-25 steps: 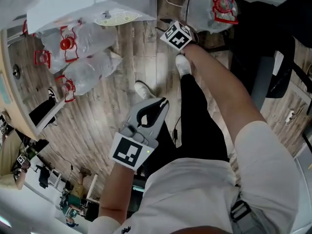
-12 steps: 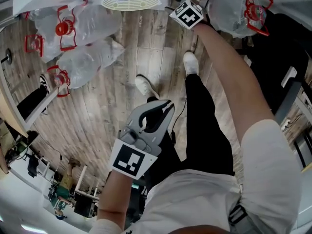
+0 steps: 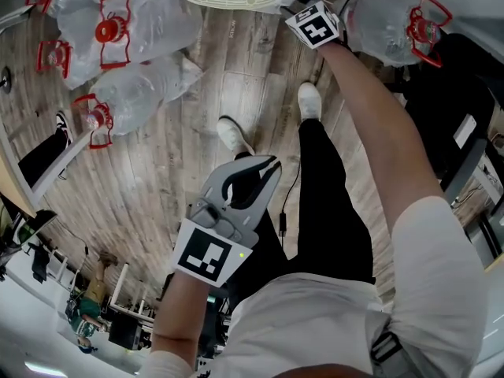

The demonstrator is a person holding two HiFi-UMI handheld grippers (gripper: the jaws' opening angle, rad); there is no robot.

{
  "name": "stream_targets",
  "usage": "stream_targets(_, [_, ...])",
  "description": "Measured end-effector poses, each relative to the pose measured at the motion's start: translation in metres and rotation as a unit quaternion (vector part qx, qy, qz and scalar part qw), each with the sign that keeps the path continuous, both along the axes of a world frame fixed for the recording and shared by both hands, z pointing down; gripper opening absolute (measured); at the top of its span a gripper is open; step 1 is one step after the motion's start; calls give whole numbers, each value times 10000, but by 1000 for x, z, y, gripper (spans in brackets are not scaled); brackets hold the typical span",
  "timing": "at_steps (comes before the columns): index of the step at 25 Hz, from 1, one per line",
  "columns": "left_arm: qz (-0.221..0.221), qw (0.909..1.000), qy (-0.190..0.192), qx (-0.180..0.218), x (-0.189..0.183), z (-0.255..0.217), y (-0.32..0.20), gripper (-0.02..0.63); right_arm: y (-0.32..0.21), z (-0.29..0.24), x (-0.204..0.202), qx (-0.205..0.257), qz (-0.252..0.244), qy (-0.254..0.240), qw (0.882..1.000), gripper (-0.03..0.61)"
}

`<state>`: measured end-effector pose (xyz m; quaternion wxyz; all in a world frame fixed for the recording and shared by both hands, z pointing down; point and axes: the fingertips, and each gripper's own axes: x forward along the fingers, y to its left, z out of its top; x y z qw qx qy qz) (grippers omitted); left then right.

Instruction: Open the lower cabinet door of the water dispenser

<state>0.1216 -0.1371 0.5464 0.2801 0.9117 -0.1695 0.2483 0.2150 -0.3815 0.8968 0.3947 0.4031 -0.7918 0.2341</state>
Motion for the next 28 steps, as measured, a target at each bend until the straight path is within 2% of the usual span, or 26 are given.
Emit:
stream_targets(6, [-84, 9999, 52, 49, -31, -5, 0, 57, 26, 1, -16, -135, -4, 106, 9999, 179])
stream_targets(17, [-362, 9989, 198, 223, -99, -18, 12, 57, 79, 2, -57, -457, 464, 221, 9976, 178])
stream_targets(24, [-612, 9976, 157, 296, -157, -23, 25, 57, 111, 3, -96, -662, 899, 158, 9936, 178])
stream_targets(28, [-736, 9967, 151, 311, -185, -26, 35, 57, 131, 4, -127, -753, 883, 166, 9931, 161])
